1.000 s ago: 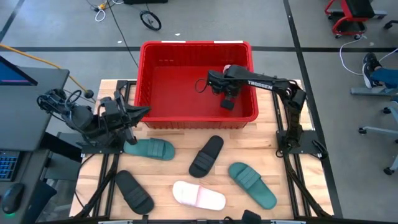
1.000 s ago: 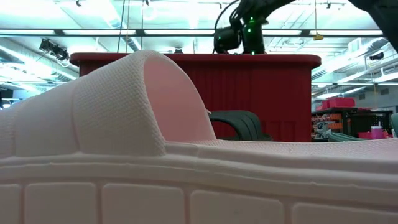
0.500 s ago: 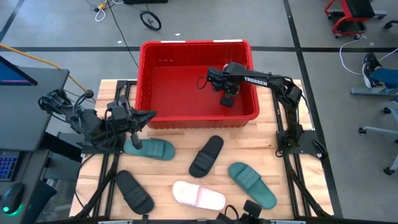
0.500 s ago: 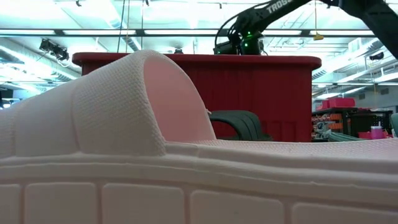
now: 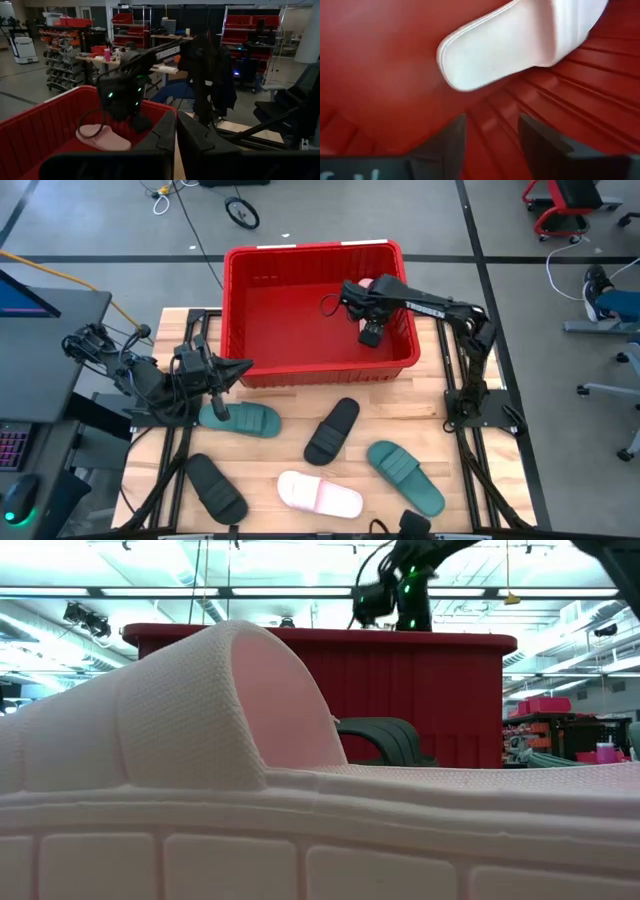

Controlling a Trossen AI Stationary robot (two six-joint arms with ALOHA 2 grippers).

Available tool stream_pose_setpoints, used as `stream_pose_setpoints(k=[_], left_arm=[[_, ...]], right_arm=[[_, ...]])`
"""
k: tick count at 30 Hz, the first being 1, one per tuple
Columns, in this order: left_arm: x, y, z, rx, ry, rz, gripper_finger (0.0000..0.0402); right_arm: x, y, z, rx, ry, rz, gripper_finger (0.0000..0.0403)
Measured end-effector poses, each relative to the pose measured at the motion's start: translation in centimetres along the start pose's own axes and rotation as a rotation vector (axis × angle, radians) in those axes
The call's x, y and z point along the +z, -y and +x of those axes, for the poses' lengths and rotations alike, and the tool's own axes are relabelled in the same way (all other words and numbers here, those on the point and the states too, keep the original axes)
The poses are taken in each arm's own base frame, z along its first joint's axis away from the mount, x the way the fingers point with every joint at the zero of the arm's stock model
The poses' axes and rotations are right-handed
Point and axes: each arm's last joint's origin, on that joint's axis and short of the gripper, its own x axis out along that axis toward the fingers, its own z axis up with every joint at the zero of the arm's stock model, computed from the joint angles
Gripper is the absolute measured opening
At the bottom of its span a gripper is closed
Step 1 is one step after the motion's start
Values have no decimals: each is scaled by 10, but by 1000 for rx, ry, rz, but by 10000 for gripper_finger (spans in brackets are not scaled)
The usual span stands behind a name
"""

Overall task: Pick and place slides into bin
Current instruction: Put the pink slide into the red container

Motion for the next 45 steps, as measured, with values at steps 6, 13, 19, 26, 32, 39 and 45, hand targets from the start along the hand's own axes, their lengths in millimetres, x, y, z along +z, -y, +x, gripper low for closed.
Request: stream_pose_setpoints(k=[6,13,19,26,32,39,45], left_arm=[[0,0,0,0,0,-8,16],[-1,4,1,-81,-17,-161,11],[-20,29,12,-317,-172,-271,33],[-65,71,36,-417,-443,-359,67],[-113,105,53,-422,-762,-596,95],[-181,148,53,-287,-1074,-771,109],[-231,169,55,-165,-1163,-823,129]], right_arm=[[-43,1,-66,109,166,72,186],[-119,-28,-166,602,549,159,163],[-183,-78,-227,819,824,-127,156],[-219,-182,-223,692,927,-492,156],[-231,-270,-178,612,806,-709,156],[-231,-324,-132,474,680,-843,156],[-226,-350,-106,413,604,-865,156]])
